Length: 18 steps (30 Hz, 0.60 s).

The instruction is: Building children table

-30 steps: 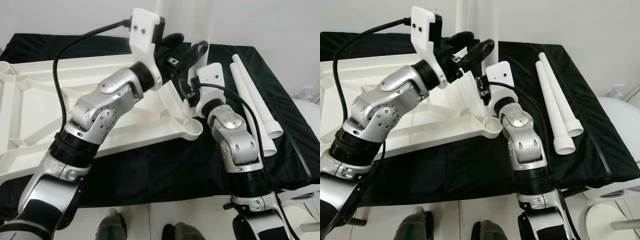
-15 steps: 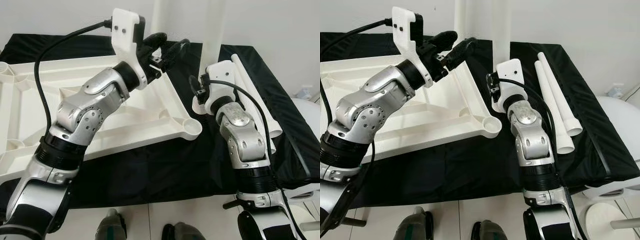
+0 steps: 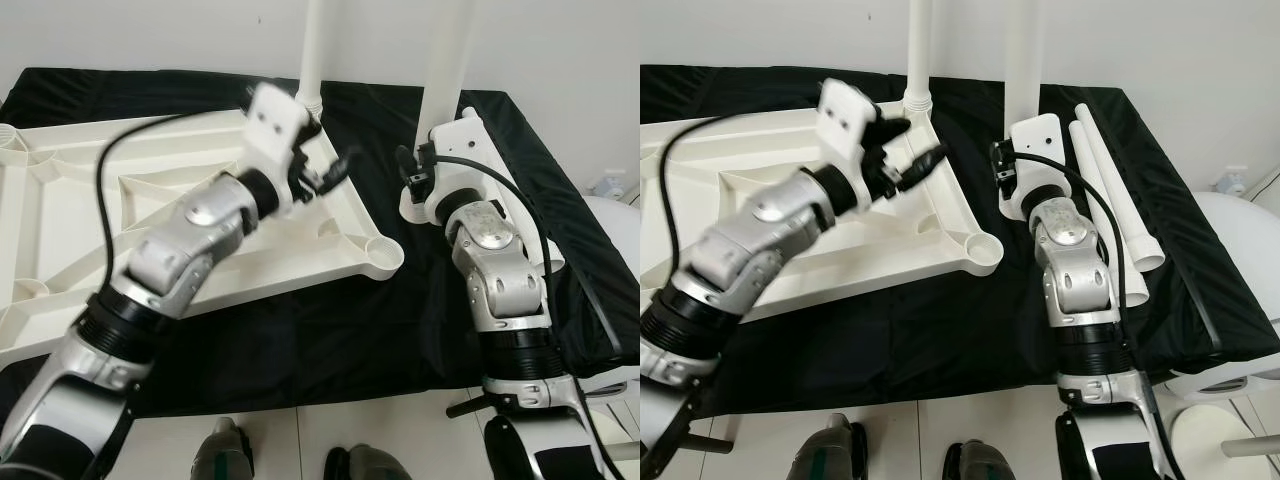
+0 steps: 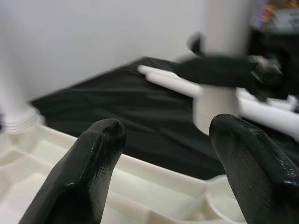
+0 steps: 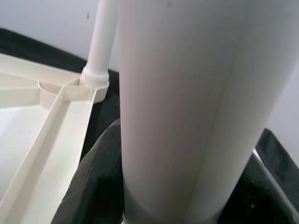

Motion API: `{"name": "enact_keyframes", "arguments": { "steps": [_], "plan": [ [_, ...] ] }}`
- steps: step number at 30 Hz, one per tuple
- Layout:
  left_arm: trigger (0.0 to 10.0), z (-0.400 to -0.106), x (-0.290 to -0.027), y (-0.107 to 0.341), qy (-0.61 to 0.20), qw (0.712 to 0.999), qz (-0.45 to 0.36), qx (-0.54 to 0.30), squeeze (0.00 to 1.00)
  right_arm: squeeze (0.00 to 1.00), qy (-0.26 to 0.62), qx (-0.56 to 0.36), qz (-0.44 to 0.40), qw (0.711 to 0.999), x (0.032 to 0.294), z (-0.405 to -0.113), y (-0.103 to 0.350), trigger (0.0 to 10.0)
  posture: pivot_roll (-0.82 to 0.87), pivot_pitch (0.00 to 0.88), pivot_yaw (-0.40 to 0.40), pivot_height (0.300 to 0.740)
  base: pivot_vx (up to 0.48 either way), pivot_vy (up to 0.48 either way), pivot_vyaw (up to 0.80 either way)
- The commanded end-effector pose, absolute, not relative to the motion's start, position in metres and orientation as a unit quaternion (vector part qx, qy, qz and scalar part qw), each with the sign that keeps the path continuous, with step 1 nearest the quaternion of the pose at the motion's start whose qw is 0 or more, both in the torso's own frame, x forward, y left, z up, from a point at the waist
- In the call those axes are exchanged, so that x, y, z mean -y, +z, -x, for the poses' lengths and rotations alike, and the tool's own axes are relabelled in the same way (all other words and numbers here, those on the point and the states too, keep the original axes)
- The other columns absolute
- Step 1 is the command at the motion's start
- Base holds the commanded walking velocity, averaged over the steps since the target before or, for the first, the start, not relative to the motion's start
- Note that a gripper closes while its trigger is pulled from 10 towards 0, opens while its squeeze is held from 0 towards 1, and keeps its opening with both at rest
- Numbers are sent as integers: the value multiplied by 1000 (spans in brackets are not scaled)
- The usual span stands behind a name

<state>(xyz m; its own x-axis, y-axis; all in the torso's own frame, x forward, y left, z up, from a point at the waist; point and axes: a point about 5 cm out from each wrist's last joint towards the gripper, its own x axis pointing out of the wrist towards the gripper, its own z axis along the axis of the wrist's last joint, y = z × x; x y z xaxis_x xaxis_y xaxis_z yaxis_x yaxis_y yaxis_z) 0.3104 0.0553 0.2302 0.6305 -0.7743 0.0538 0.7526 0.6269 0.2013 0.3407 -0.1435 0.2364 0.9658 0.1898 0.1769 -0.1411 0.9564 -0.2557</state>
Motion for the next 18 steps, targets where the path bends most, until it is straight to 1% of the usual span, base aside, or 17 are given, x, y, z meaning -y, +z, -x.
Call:
{"name": "enact_keyframes", "arguments": {
  "steps": [1, 3, 7, 11, 18],
  "plan": [
    [10000, -307, -50, 222, -450, 886, -97, 58, 0, 0, 81, 117, 121, 982, 146, -341, 242, 10000, 71, 89, -77, 740, 0, 0, 0],
    [10000, -307, -50, 222, -450, 886, -97, 58, 0, 0, 81, 117, 121, 982, 146, -341, 242, 10000, 71, 89, -77, 740, 0, 0, 0],
    [10000, -302, -41, 206, -456, 882, -116, 43, 0, 0, 83, 126, 108, 983, 146, -341, 244, 10000, 72, 81, -81, 740, 0, 0, 0],
    [10000, -300, -39, 201, -460, 879, -122, 36, 0, 0, 86, 124, 101, 983, 146, -341, 243, 10000, 70, 80, -81, 740, 0, 0, 0],
    [10000, -291, -30, 180, -471, 871, -141, 11, 0, 0, 90, 141, 85, 982, 143, -338, 241, 10000, 68, 75, -81, 740, 0, 0, 0]
  ]
}}
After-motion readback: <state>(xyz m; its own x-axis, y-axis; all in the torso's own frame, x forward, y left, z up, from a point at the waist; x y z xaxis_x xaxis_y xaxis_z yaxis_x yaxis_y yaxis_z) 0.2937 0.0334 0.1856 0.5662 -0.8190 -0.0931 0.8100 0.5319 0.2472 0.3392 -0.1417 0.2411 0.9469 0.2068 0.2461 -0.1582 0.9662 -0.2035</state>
